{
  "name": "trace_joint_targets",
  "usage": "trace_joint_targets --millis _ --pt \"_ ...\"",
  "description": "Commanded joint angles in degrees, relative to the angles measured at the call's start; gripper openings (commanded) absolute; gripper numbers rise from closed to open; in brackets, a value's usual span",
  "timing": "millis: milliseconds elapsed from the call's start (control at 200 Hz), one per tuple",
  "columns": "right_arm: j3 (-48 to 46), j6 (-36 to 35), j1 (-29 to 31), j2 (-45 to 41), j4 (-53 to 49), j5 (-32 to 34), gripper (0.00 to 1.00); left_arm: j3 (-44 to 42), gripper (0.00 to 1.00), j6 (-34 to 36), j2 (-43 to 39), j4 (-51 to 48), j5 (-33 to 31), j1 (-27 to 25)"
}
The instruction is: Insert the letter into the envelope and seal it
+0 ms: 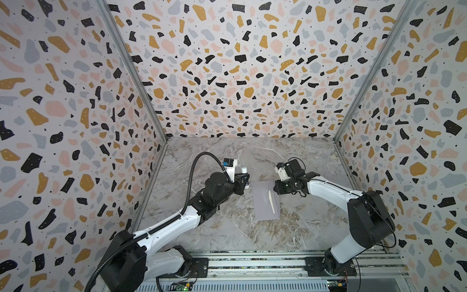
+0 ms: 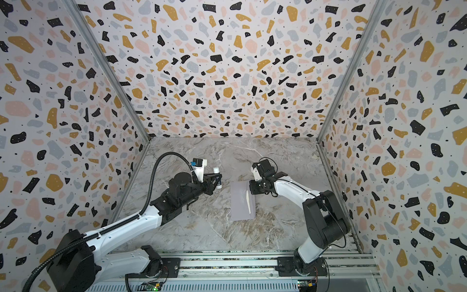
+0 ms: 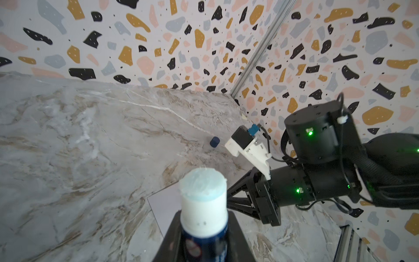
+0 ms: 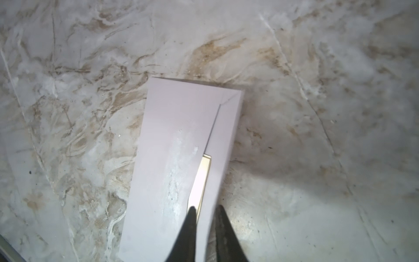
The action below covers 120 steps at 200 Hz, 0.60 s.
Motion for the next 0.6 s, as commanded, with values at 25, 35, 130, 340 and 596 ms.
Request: trace_joint_targets --millis 25,35,130,340,596 --pt "2.87 -1.33 -0.67 -0.59 0.43 -7.11 0.36 -1.35 0.0 -1.17 2.44 6.77 0.16 -0.52" --pt "2.87 -1.27 -0.72 -0.77 0.62 -7.28 0.37 -1.42 0.0 -1.17 2.63 6.98 0.16 -0.52" --pt "1.3 -1.04 -1.69 -4.1 3.23 -7.97 0.42 -2.43 0.0 -1.5 5.28 9.42 0.52 -0.68" --pt "-6.45 -0.32 -6.86 -13.46 9.42 -4.23 0.4 -2.71 0.0 -1.75 12.3 15.12 2.36 -2.31" --pt "-11.43 1.49 -11.4 -12.67 12.71 -5.89 0.25 -2.42 0.0 -1.74 19.0 17.67 1.3 -4.02"
